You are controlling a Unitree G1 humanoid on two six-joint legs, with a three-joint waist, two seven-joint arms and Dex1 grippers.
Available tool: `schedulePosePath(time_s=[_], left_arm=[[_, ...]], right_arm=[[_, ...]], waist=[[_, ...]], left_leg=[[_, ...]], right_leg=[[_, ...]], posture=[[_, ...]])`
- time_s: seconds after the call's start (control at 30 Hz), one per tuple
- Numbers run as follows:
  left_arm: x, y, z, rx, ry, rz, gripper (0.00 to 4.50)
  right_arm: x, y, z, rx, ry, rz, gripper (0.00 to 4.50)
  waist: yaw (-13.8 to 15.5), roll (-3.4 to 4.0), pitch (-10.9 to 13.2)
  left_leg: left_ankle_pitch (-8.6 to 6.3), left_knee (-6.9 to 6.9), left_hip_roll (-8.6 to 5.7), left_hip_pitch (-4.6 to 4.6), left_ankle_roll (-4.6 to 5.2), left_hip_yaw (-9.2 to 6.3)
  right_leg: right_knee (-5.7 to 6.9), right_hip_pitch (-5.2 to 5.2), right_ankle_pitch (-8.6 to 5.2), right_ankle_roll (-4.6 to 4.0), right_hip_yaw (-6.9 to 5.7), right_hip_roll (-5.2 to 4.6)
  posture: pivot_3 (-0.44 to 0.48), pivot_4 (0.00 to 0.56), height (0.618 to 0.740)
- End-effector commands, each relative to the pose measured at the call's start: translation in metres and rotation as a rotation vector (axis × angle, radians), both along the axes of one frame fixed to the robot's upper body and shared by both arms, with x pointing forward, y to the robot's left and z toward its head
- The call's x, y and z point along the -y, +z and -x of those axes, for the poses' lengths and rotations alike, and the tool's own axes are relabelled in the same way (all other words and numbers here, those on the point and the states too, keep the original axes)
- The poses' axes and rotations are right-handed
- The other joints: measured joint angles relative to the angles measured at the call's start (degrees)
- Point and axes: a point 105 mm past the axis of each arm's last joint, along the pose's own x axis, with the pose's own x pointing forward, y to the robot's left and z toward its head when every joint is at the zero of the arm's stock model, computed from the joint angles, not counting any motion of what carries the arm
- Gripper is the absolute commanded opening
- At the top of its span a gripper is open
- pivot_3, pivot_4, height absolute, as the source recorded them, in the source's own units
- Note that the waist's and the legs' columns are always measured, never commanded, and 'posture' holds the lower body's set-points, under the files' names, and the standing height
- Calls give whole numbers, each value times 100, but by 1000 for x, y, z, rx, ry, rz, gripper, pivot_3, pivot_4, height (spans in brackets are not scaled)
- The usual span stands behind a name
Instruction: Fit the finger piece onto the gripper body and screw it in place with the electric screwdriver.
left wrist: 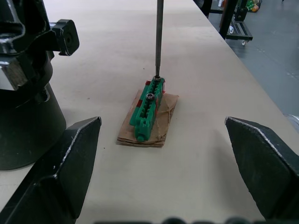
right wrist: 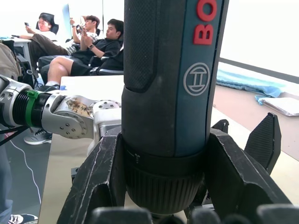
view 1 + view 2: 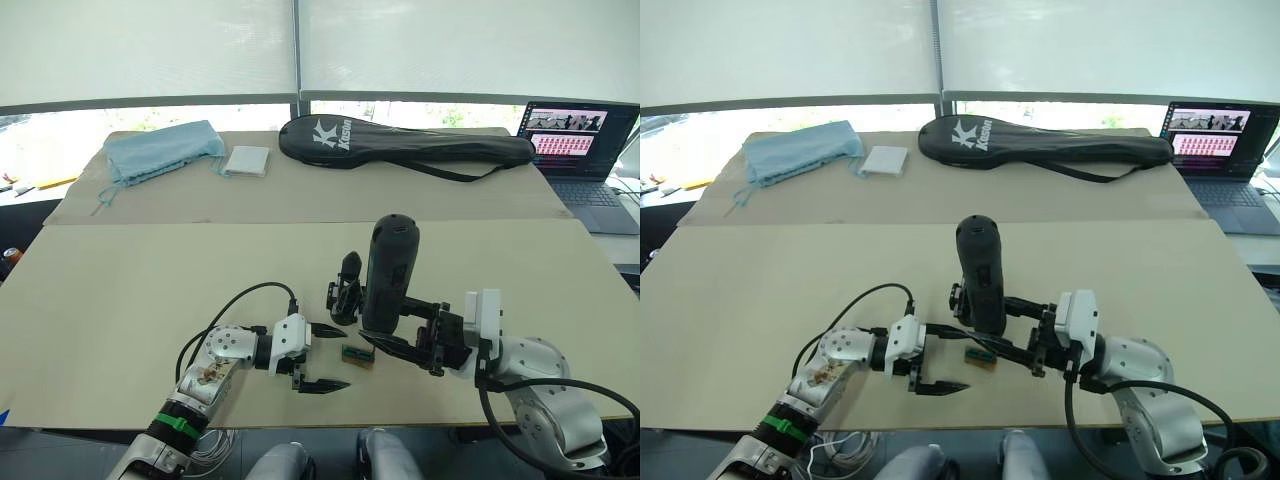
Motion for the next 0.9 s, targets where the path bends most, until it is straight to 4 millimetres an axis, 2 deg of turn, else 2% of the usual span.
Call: schedulePosePath(time_s=[0.03, 0.9], left_arm=[[-1, -9, 5, -30, -3, -21, 4500], [0, -8, 5, -29, -4, -21, 4500]], right_arm=[[-4, 16, 3, 90, 24, -29, 1926], [-3, 10, 3, 74, 17, -12, 1926]], waist=[[0, 0, 0], [-2, 0, 0]], left_leg=[[0, 0, 0, 0, 0, 0], [0, 0, 0, 0, 0, 0]], right_leg=[[0, 0, 0, 0, 0, 0], [0, -1, 0, 0, -1, 0]], posture=[[0, 150, 740], [0, 150, 740]])
